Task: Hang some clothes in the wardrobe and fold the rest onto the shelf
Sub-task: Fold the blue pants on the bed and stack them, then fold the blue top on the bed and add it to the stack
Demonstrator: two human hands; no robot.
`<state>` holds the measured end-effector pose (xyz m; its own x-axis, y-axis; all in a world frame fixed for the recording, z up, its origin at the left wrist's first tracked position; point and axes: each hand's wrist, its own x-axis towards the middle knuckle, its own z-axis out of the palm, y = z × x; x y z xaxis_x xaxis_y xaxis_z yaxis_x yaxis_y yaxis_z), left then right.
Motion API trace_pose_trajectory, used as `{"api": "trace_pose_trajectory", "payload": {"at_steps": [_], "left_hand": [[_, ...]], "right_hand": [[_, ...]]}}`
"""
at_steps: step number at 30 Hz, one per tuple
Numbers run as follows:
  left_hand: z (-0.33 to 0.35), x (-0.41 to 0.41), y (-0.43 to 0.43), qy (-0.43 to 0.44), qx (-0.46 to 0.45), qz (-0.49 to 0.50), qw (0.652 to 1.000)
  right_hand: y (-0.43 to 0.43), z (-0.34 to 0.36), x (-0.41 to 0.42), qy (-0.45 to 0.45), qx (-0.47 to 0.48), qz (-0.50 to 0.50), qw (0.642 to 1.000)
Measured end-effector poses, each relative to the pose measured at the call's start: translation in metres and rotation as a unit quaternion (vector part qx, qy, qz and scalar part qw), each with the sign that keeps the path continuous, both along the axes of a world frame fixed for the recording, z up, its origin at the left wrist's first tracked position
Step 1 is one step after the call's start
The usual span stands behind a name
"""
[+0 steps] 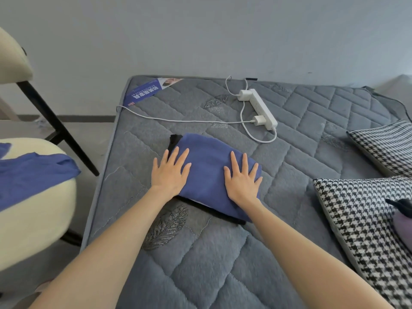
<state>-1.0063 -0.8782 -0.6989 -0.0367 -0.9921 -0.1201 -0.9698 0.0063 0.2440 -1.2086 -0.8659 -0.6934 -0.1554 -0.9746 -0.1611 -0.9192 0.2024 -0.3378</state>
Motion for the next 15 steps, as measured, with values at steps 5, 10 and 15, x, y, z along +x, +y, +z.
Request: {"api": "trace_pose_trajectory", "payload": {"at_steps": [5, 10, 15], "left_hand": [[0.028, 0.019, 0.018, -0.006, -0.054, 0.000, 0.999], [0.059, 0.051, 0.044, 0.072, -0.142, 0.037, 0.987], [0.082, 0.101, 0.089, 0.102, -0.186, 0.097, 0.972]], "right_hand": [[0.001, 0.036, 0.017, 0.018, -0.092, 0.013, 0.996], [0.011, 0.080, 0.057, -0.078, -0.171, 0.085, 0.978], [0.031, 0.102, 0.113, -0.160, -0.197, 0.156, 0.955]]}}
